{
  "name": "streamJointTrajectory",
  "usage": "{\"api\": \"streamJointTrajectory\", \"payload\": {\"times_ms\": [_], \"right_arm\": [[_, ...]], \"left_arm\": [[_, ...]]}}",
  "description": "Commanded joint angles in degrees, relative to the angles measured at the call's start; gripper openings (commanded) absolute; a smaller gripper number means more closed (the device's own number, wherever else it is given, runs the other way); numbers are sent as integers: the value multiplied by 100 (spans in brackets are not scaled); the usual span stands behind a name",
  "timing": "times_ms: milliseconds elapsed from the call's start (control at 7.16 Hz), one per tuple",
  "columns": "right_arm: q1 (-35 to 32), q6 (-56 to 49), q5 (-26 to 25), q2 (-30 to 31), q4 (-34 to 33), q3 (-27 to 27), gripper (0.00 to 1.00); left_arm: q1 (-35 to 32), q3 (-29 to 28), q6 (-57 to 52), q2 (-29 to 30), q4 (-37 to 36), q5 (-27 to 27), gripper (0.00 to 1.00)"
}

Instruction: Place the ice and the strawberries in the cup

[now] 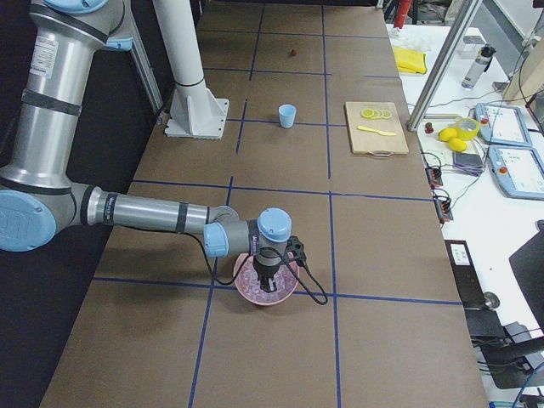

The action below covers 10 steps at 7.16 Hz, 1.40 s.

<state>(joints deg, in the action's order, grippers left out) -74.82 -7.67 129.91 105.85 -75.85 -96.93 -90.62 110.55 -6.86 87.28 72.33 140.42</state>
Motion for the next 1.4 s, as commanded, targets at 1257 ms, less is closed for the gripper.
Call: {"api": "streamJointTrajectory", "payload": {"times_ms": [1257], "right_arm": [[603, 2655, 580, -1308, -1520, -2047, 0]], "left_arm": [[0, -69, 0, 0, -18, 3, 100]]}}
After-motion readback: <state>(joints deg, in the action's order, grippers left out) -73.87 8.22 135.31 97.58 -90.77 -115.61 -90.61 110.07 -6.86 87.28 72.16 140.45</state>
